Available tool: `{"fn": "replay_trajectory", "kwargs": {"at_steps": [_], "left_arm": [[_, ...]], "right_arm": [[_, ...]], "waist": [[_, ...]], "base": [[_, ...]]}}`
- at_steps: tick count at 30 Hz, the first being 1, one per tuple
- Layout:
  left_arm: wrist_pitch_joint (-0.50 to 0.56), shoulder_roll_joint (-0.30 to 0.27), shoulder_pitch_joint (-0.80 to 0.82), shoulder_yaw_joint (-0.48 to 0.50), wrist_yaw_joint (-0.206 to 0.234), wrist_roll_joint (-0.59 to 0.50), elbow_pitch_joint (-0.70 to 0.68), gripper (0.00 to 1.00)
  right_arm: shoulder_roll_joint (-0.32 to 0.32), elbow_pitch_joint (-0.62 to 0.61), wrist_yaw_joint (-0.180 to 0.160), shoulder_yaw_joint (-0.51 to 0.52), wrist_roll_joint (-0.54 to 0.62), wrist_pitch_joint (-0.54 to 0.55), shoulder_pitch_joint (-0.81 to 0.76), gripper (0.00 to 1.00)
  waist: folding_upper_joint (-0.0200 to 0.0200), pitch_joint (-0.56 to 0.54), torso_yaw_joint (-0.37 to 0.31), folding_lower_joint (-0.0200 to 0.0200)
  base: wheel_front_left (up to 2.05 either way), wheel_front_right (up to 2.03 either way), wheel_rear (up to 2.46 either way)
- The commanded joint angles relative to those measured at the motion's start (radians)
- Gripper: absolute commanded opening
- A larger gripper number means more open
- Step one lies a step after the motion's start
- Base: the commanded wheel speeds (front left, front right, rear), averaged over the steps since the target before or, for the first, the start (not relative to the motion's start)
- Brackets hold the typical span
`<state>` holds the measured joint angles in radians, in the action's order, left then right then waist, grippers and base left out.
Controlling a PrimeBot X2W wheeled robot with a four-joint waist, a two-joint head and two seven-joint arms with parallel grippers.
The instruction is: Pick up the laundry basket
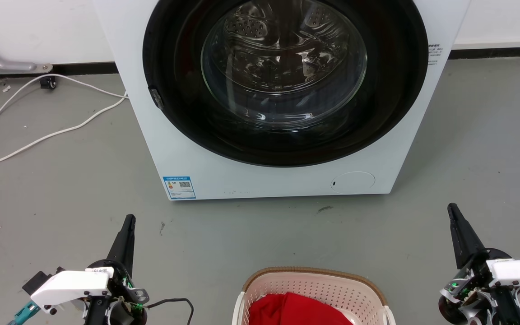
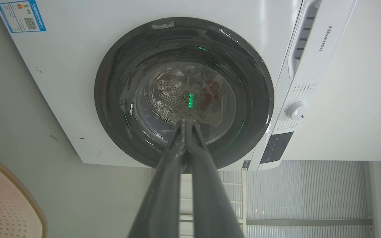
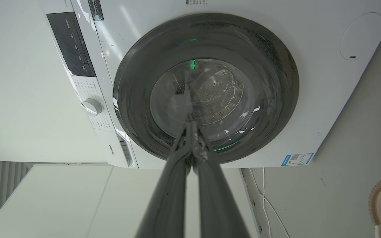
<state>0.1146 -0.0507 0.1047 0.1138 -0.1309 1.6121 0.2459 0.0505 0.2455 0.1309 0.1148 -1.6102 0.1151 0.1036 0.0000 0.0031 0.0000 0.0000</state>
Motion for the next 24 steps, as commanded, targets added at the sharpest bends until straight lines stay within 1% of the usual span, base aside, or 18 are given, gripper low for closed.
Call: {"fn": "replay_trajectory", "kwargs": {"at_steps": [1, 22, 23, 24], "left_arm": [[0.002, 0.001, 0.008, 0.002, -0.003, 0.002, 0.0, 0.0], [0.002, 0.001, 0.008, 0.002, -0.003, 0.002, 0.0, 0.0], [-0.001, 0.0, 0.0, 0.0, 0.0, 0.0, 0.0, 1.0], [-0.001, 0.001, -0.004, -0.002, 0.0, 0.0, 0.006, 1.0]], "right_arm": [[-0.001, 0.0, 0.0, 0.0, -0.004, 0.002, 0.01, 0.0], [-0.001, 0.0, 0.0, 0.0, -0.004, 0.002, 0.01, 0.0], [0.0, 0.0, 0.0, 0.0, 0.0, -0.001, 0.0, 1.0], [0.0, 0.006, 0.0, -0.001, 0.001, -0.002, -0.004, 1.0]], "waist": [[0.0, 0.0, 0.0, 0.0], [0.0, 0.0, 0.0, 0.0], [0.0, 0.0, 0.0, 0.0], [0.0, 0.0, 0.0, 0.0]], "base": [[0.0, 0.0, 0.0], [0.0, 0.0, 0.0], [0.0, 0.0, 0.0], [0.0, 0.0, 0.0]]}}
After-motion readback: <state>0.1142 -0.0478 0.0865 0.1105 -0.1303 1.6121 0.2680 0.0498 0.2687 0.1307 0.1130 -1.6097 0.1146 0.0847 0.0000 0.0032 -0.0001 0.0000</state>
